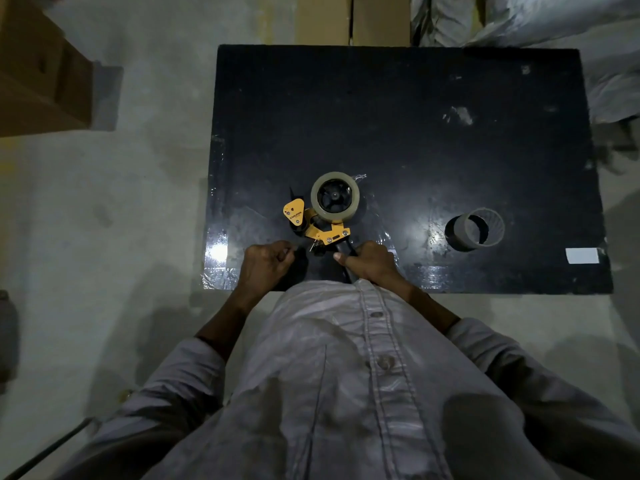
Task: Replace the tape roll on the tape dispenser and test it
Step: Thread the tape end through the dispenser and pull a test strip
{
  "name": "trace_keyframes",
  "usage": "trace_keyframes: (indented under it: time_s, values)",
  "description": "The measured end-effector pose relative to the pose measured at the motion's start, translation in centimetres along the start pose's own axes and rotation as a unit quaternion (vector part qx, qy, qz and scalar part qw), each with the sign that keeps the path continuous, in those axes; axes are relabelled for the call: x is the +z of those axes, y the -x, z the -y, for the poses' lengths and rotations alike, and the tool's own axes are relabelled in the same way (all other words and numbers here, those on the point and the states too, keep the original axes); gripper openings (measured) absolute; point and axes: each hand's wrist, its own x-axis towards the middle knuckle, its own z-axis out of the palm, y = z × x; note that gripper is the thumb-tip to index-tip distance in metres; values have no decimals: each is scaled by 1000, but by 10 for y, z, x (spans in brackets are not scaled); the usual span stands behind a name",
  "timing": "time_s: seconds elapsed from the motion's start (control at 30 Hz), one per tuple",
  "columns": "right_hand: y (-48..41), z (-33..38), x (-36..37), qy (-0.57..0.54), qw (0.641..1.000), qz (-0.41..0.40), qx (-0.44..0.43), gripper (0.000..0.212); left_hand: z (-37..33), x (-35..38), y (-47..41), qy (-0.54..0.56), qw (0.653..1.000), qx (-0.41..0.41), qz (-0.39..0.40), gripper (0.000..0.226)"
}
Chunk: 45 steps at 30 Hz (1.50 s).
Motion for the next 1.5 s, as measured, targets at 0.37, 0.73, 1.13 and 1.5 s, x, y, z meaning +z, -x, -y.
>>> trace_keyframes:
  time_s: [0.37,0.73,1.13,1.5]
  values:
    - [-1,-4,-11,24,999,-23,-5,59,19,-19,-18,7,999,43,22,12]
    - [2,-13,-31,4,988,-70,-137,68,-6,3,5,57,998,-1,0,13]
    - [3,-1,-19,5,974,-94,-206,102,0,-4,3,61,998,-7,26,19]
    - [-7,11,-24,10,982,-45,-186,117,4,-10,-5,25,998,44,34,17]
